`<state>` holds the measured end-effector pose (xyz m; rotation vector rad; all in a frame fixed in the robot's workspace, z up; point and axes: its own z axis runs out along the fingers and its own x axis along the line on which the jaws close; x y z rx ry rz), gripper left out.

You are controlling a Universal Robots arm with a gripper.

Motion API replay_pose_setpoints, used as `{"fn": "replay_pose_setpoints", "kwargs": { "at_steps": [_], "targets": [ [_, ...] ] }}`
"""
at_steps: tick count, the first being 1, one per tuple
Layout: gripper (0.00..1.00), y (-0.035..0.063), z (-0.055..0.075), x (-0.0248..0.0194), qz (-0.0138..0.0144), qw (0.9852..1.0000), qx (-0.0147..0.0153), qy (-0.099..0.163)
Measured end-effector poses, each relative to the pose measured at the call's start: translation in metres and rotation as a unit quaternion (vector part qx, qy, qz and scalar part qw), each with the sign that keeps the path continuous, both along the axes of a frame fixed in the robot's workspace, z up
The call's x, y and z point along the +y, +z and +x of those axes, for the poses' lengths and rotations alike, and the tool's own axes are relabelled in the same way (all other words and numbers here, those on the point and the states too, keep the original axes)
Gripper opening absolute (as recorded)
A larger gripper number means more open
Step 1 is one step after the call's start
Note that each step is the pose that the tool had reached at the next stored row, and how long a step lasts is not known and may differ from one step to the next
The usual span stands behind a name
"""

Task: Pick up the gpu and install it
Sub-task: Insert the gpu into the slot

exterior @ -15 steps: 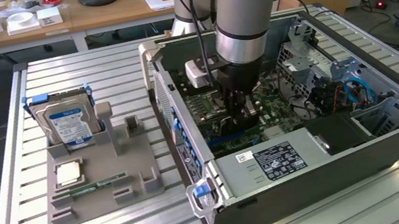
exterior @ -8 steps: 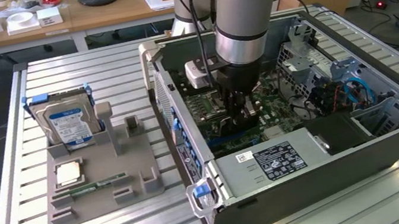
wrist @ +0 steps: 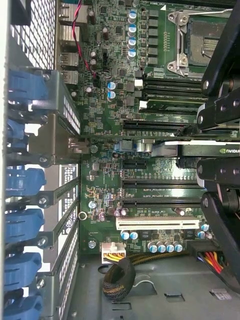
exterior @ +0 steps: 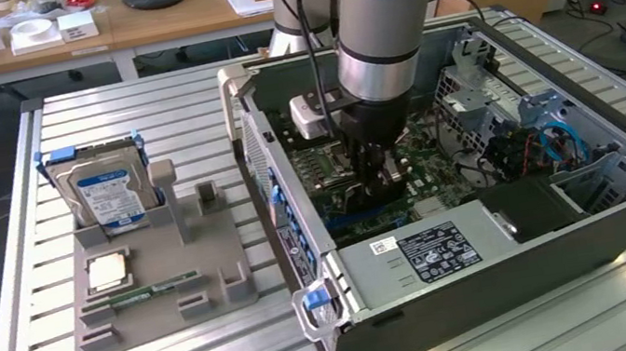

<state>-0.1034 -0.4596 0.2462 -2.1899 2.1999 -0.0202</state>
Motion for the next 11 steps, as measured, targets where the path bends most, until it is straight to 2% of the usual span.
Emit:
{"fn": "replay_pose_setpoints", "kwargs": {
  "at_steps": [11],
  "targets": [
    [0.26, -0.0010, -0.0012, 0.0000, 0.0001, 1.0000, -0.0004, 0.000]
  ]
}}
